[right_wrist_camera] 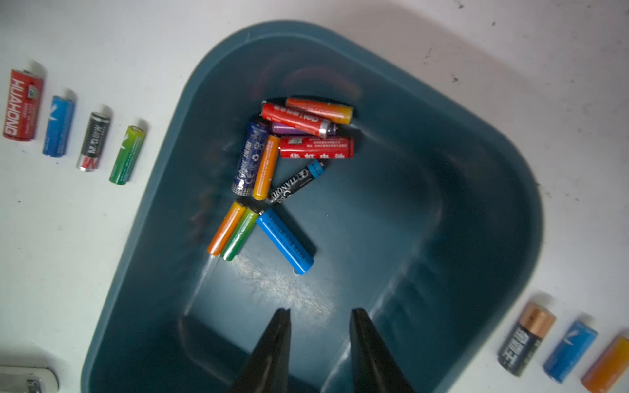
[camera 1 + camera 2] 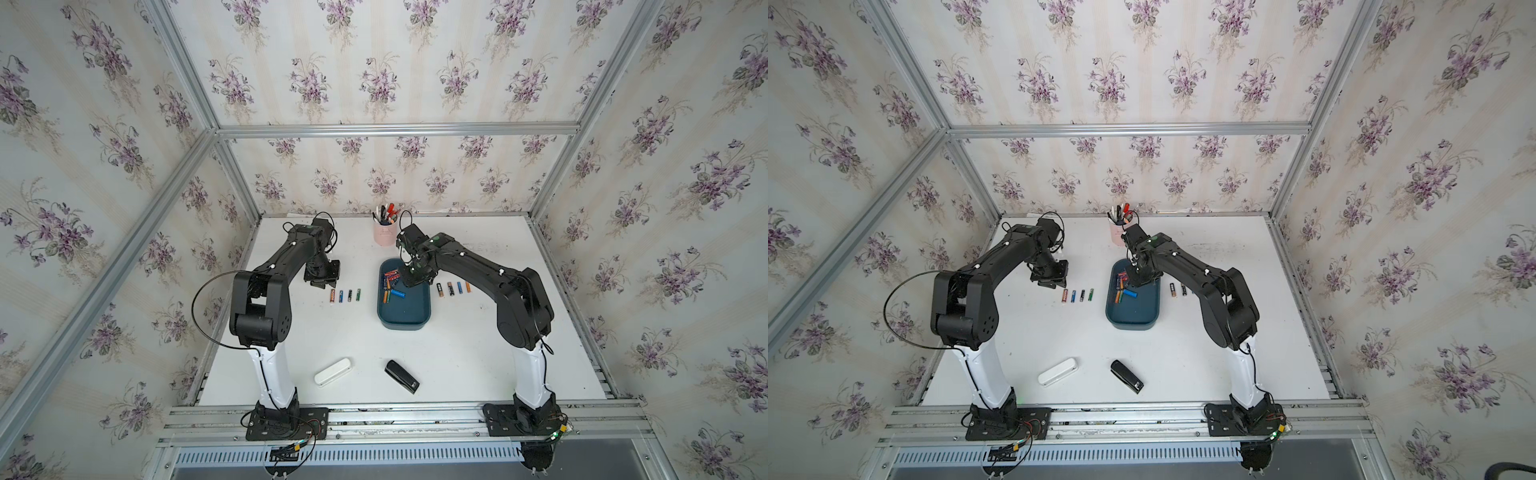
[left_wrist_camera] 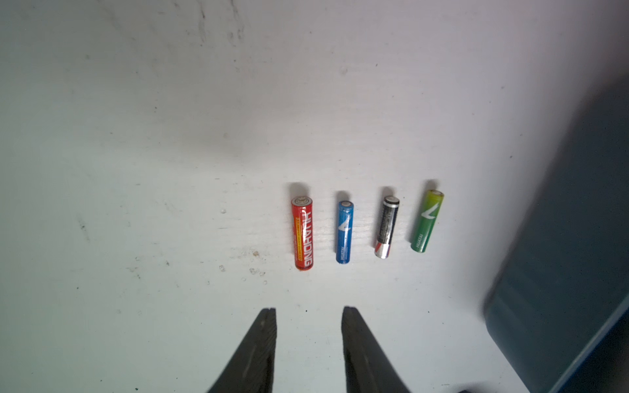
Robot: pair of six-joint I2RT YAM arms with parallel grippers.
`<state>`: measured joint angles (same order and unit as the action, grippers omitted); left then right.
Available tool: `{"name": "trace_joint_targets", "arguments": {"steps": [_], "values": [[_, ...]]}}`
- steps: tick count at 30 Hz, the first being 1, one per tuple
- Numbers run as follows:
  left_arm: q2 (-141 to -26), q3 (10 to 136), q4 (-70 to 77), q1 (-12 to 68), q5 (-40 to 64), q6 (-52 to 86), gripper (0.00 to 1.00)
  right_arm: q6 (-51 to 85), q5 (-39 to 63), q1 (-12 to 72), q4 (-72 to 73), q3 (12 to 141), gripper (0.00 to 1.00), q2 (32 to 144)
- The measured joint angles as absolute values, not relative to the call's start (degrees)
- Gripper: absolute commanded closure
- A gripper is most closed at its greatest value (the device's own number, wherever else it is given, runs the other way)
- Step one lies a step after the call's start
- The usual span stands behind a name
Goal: Take the batteries out of the storage box
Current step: Place the battery at the center of the board, then pick up the battery from the storage box.
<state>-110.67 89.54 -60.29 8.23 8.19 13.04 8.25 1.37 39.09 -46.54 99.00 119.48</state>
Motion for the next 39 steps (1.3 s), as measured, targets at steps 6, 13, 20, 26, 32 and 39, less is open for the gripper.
{"name": "trace_joint_targets", "arguments": {"steps": [6,13,20,26,32,39], "values": [[-108.92,88.14,-61.32,8.21,7.86,13.04,0.61,6.68,0.93,41.36,-46.0,100.33,0.65,122.8],[-108.55,85.97,-61.41,8.23,7.75,13.06,0.61,5.96,0.86,41.95,-45.23,101.71,0.65,125.69],[-108.53,84.99,-61.01,8.23,7.77,13.06,0.61,5.78,0.71,42.37,-44.99,102.08,0.67,128.16],[-108.53,84.88,-60.71,8.23,7.77,13.06,0.61,5.8,0.43,42.37,-45.06,102.06,0.73,128.53],[-108.53,84.88,-60.64,8.23,7.79,13.06,0.61,5.8,-0.03,42.37,-45.17,101.65,0.78,128.77],[-108.36,85.08,-60.99,8.23,7.79,13.06,0.61,5.82,0.03,42.37,-45.23,101.62,0.79,129.12]]}}
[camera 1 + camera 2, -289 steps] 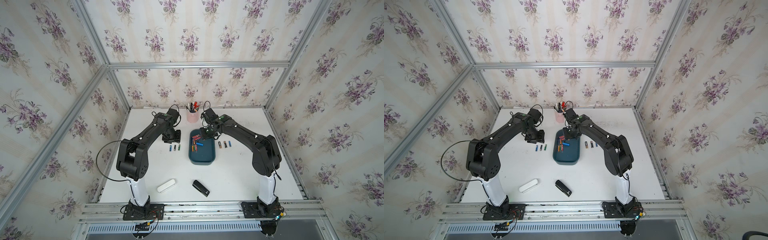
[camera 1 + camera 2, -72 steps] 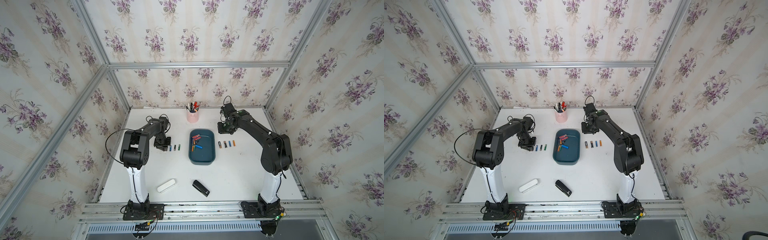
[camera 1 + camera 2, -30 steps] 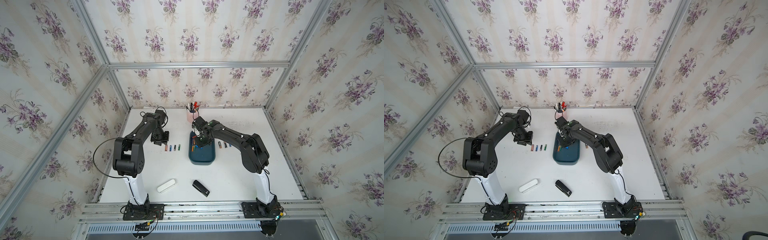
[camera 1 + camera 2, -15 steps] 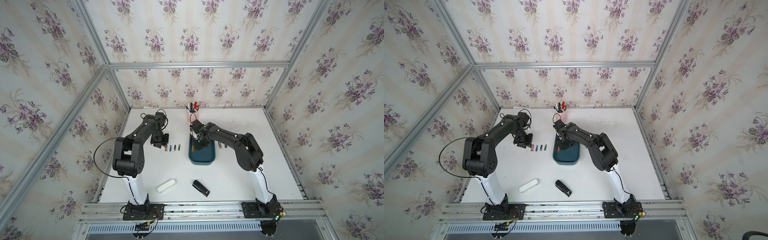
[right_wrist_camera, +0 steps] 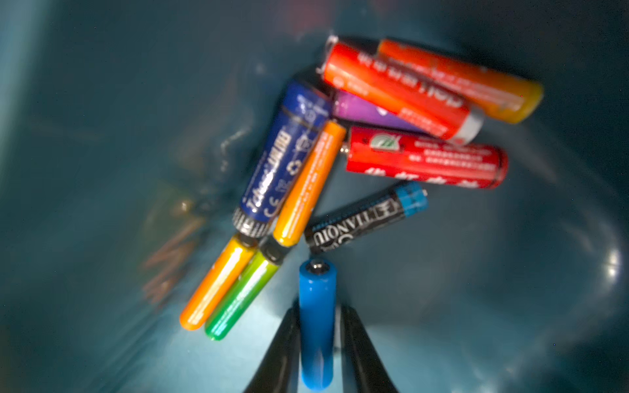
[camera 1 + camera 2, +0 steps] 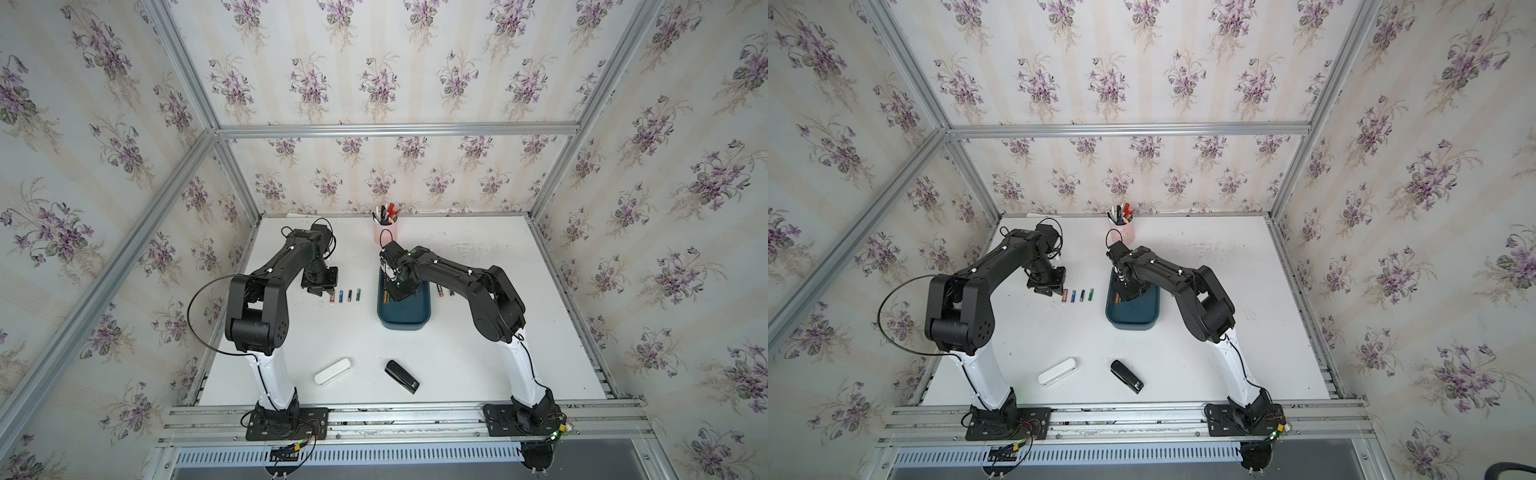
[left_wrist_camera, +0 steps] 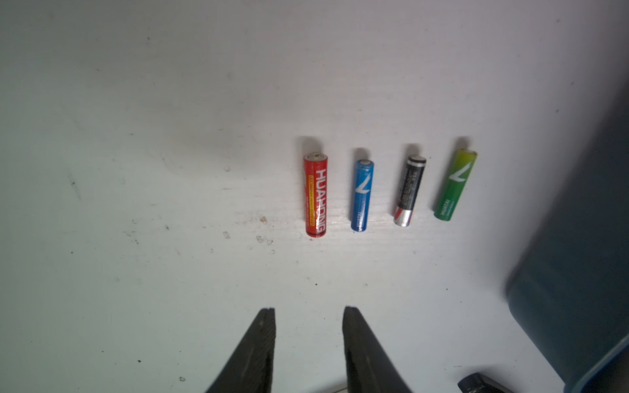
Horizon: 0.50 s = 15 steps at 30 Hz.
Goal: Take the batteries out of the storage box
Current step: Pick up the battery from the storage box.
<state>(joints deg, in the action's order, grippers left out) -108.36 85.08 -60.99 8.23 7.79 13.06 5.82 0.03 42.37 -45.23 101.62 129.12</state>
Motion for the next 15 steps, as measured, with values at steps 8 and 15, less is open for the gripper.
{"name": "trace_joint_targets", "arguments": {"steps": [8,15], "values": [[-107.0,85.8,-62.0,8.25,7.77,13.06,0.61,6.37,0.1,42.24,-45.47,101.65,0.83,127.59],[-106.89,87.02,-62.54,8.34,7.75,13.06,0.61,7.6,1.72,40.77,-46.15,102.41,0.84,122.17]]}}
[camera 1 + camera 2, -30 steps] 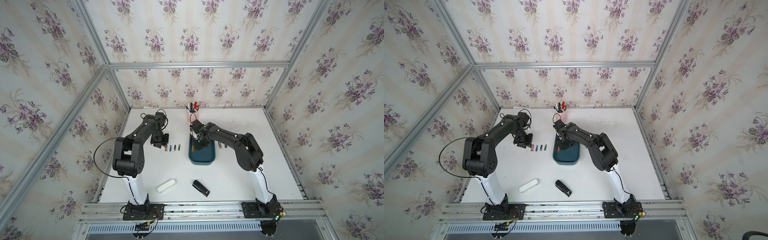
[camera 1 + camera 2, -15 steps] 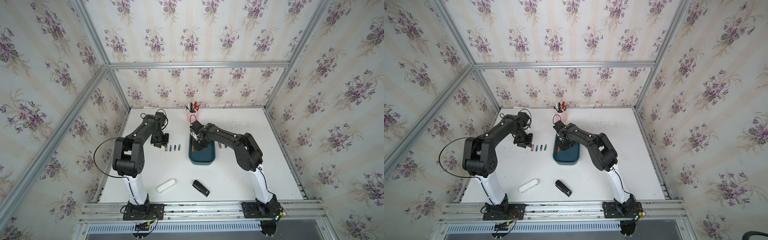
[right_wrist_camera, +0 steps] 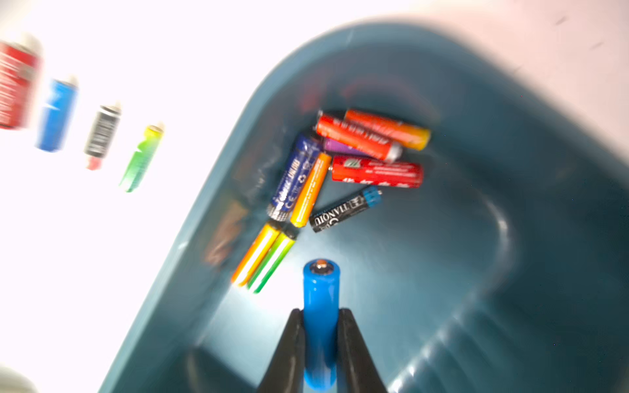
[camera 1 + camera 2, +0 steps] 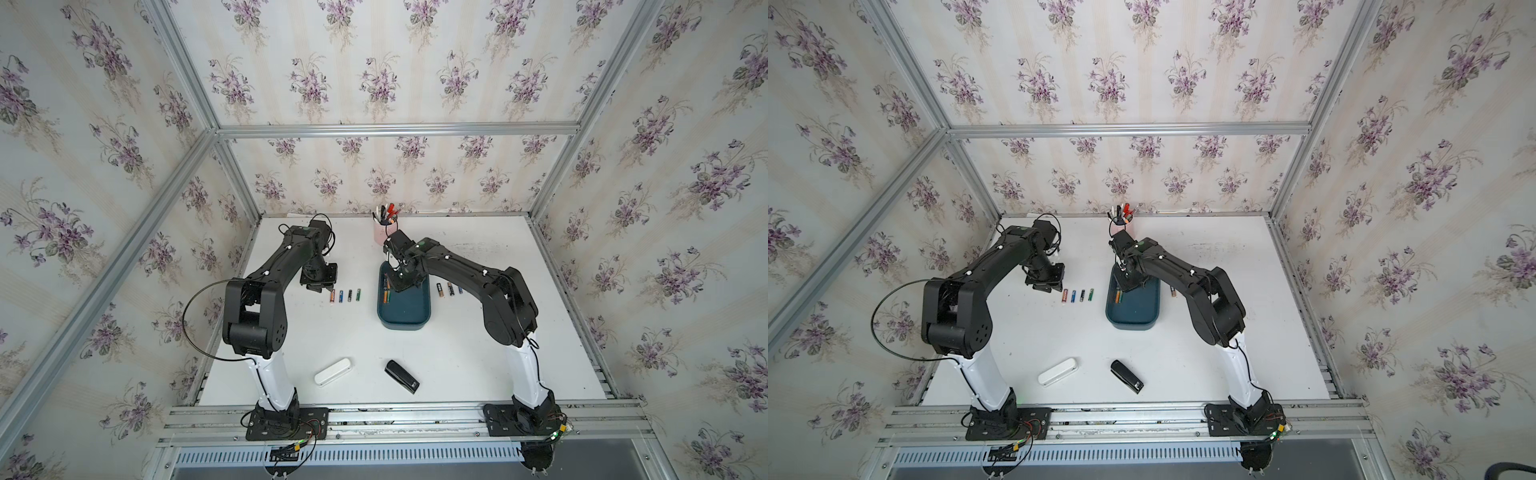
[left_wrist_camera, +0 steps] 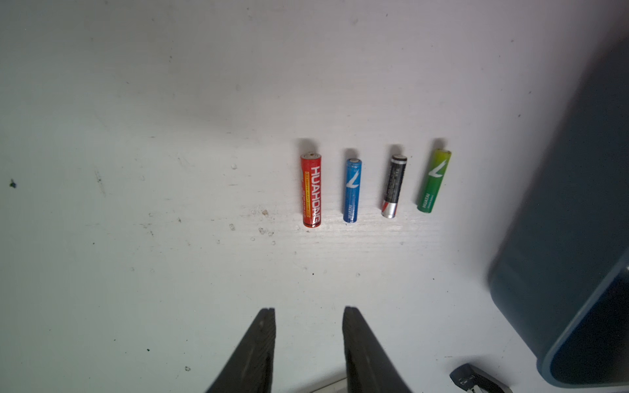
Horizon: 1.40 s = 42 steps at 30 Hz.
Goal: Take the batteries out of the storage box
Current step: Pick up the battery from the storage box, then place the battery at the center of the board.
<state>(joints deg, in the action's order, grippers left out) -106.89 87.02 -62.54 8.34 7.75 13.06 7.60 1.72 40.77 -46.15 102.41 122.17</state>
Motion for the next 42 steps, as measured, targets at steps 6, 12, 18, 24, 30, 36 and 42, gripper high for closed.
{"name": "trace_joint_targets", "arguments": {"steps": [6,12,18,24,30,36,42], "values": [[-107.0,87.88,-63.42,8.73,7.75,13.06,0.61,7.73,2.44,37.17,-46.76,102.26,0.85,116.84],[-107.72,88.38,-63.68,9.08,7.75,13.06,0.61,6.5,2.59,29.89,-47.0,98.67,0.85,111.46],[-108.22,88.75,-63.68,9.39,7.77,13.06,0.61,4.32,-0.21,21.04,-46.48,91.79,0.85,109.03],[-109.16,89.69,-63.86,9.45,7.77,13.04,0.61,3.88,-3.57,15.33,-45.95,87.07,0.85,108.92],[-110.08,90.89,-64.18,9.5,7.79,12.45,0.61,4.1,-5.1,12.25,-44.99,83.5,0.85,109.84],[-110.56,90.87,-64.18,9.5,7.92,12.43,0.61,4.14,-5.13,10.52,-43.44,81.36,0.85,109.89],[-110.78,90.3,-64.01,9.67,7.99,12.43,0.61,4.1,-4.93,10.5,-42.59,80.77,0.85,111.44]]}}
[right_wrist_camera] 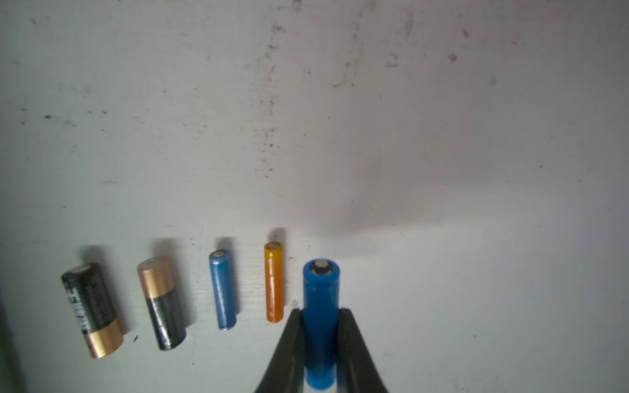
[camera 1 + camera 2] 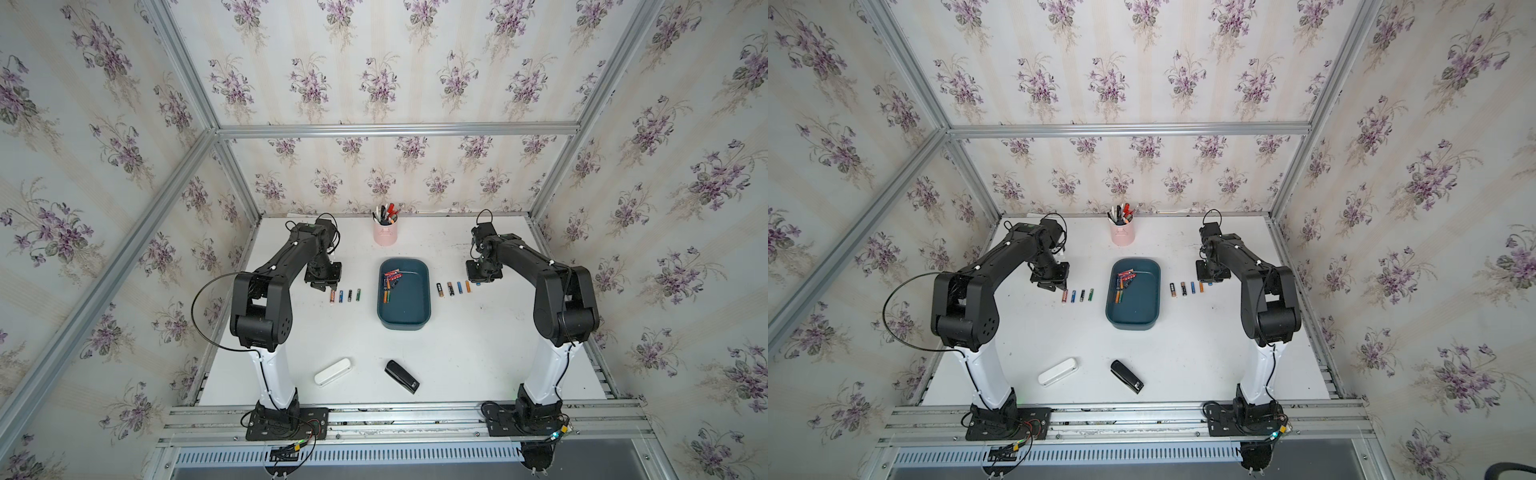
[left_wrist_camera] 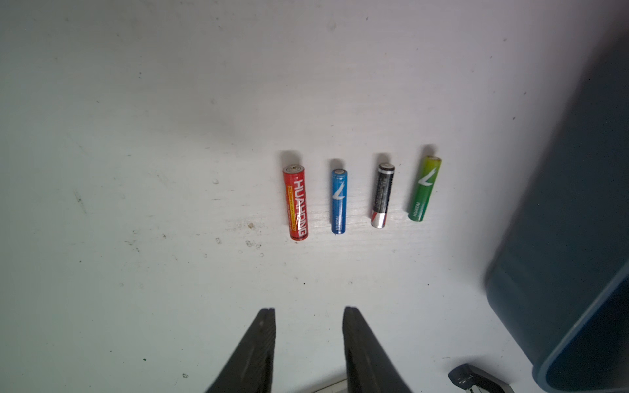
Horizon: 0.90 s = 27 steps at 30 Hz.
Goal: Take the batteries out of the storage box
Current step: Place the battery at the center of the board.
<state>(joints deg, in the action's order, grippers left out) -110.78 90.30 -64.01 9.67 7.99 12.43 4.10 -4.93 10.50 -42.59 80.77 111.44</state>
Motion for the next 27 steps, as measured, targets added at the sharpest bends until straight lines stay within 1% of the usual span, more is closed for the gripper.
{"name": "trace_joint_targets", "arguments": {"steps": [20,27], "values": [[-110.78,89.91,-63.86,9.67,7.97,12.43,0.61,3.33,-3.97,9.56,-40.32,79.11,0.84,114.91],[-110.78,89.97,-63.86,9.67,7.97,12.43,0.6,3.18,-3.75,9.37,-40.12,79.0,0.8,115.18]]}}
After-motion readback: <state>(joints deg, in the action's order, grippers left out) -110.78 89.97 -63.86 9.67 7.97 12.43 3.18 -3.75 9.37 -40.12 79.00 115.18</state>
